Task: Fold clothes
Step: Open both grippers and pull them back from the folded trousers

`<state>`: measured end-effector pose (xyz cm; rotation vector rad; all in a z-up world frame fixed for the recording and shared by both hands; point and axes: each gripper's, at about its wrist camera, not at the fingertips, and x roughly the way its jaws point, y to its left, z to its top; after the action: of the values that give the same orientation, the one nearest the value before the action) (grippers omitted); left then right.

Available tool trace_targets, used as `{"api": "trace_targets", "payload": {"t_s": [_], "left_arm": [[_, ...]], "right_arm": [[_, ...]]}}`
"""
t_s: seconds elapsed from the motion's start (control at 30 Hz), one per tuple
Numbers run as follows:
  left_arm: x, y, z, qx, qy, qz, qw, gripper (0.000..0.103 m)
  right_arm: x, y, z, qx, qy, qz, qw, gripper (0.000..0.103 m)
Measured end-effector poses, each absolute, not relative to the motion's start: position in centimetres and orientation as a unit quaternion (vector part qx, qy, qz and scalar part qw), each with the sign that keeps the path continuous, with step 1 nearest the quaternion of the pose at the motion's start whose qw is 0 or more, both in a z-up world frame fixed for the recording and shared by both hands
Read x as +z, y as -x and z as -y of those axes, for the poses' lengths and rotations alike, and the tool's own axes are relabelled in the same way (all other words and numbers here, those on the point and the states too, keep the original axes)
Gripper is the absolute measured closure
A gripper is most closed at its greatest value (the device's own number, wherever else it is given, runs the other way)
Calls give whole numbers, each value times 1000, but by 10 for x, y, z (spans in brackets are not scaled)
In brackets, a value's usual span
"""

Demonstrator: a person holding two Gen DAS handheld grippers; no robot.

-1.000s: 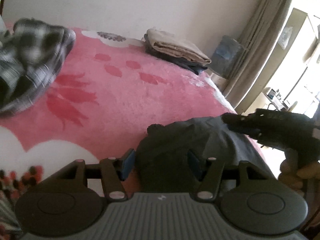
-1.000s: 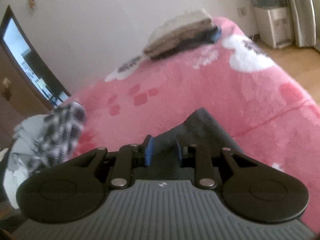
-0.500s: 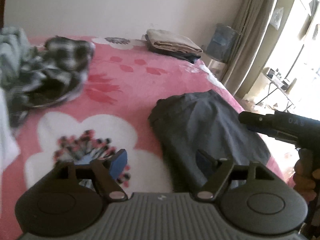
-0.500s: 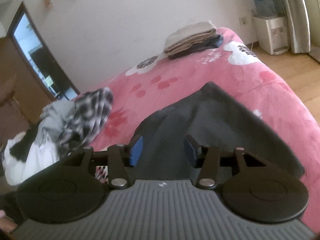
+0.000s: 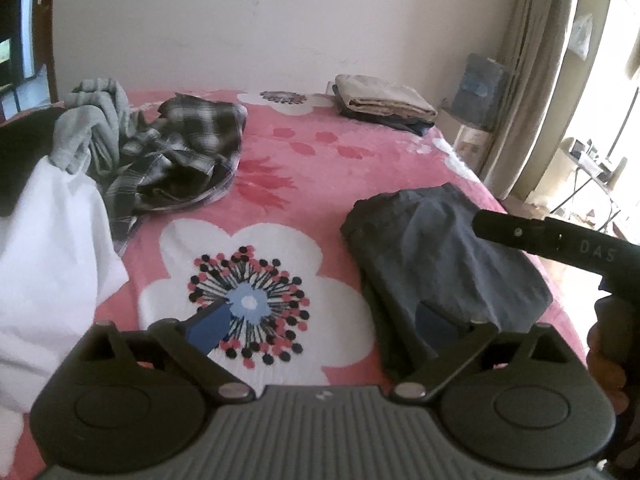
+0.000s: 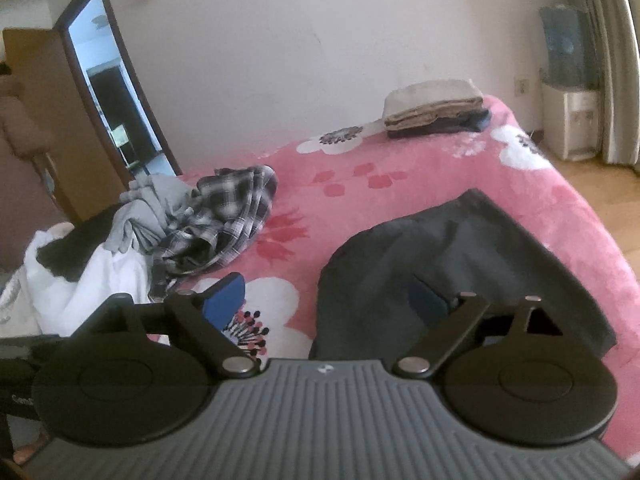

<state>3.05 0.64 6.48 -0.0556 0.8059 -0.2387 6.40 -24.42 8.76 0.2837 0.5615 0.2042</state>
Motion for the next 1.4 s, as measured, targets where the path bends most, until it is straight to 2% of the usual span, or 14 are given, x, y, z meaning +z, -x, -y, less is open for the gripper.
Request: {"api": "trace_targets", "payload": {"t_s": [0.07, 0.1, 0.2, 0.53, 0.77, 1.4], "left_arm": [[64, -27, -3, -110, 28, -397, 911, 2], [63, -25, -1, -109, 30, -401, 909, 2], [57, -21, 6, -105, 33, -415, 903, 2], [27, -27, 16, -53, 31, -478, 876, 2], [18, -34, 21, 9, -6, -476, 879, 2], [-5, -50, 45, 7, -44, -486, 873, 2]], "right_arm": [[89, -59, 242, 94, -131, -274, 948, 10], [89, -56, 242, 90, -127, -274, 949, 4], [89, -49, 243, 78, -112, -269, 953, 1], [77, -36, 255, 51, -75, -279, 956, 1], [64, -38, 260, 43, -37, -295, 954, 1], [34, -51, 258, 51, 68, -338, 937, 3]]}}
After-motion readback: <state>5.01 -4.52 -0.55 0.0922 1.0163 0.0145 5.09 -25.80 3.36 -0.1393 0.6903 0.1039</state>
